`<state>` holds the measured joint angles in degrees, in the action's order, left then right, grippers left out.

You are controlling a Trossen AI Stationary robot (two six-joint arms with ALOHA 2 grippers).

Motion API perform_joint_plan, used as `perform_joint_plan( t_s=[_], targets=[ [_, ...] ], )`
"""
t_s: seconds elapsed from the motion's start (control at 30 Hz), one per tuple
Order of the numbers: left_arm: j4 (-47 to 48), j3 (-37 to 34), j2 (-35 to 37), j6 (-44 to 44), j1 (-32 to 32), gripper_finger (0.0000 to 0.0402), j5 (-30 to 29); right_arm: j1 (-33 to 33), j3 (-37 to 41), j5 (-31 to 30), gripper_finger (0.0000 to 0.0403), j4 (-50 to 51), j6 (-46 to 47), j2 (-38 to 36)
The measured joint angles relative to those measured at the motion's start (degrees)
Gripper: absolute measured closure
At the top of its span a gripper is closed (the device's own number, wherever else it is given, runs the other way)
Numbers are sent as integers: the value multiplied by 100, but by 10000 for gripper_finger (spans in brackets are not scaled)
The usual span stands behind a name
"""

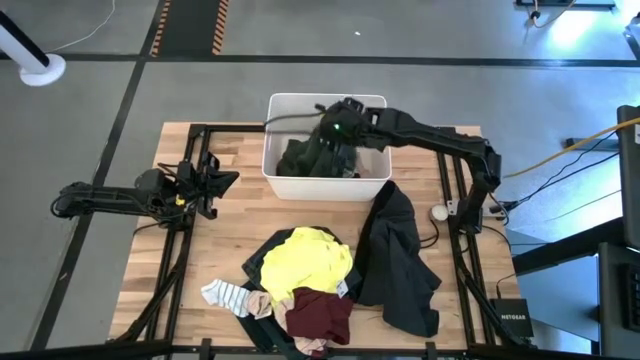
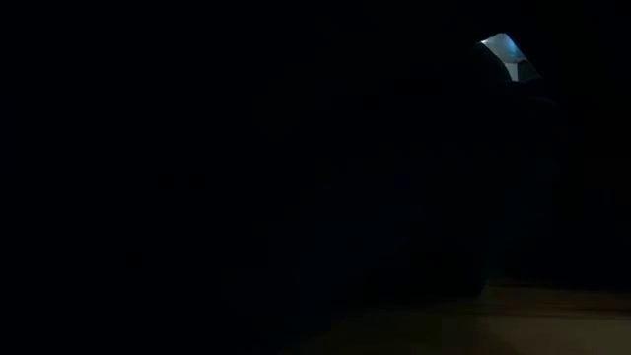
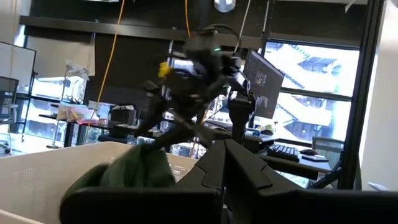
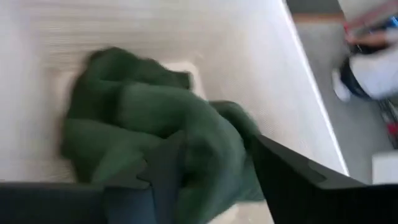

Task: Sort clothes
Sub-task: Put the green shirt into the white bin, then put the yellow shirt into the white bin

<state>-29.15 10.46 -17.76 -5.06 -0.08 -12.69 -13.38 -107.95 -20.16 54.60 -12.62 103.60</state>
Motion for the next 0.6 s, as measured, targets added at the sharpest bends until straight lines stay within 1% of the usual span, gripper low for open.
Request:
perform_joint_plan(
  t_s=[0.1, 0.2, 0.27, 0.33, 0.47, 0.6],
  targets=[
    [0, 0, 0, -22, -2, 399, 0, 347, -6, 126, 186, -21, -307, -46],
    [0, 0, 0, -43, -2, 400, 1, 714, -98, 86, 181, -21, -528, -49],
    [2, 0, 0, -57, -2, 400, 0, 942, -202, -6, 181, -1, -520, -53],
    [18, 0, 0, -81, -2, 399, 1, 1169, -308, 78, 181, 80, -422, -62],
    [35, 1, 0, -89, -2, 401, 0, 1615, -557, 583, 181, 831, -195, -61],
    [24, 0, 0, -198, -2, 399, 0, 2018, -603, 1273, 181, 1740, 471, -104]
  ],
)
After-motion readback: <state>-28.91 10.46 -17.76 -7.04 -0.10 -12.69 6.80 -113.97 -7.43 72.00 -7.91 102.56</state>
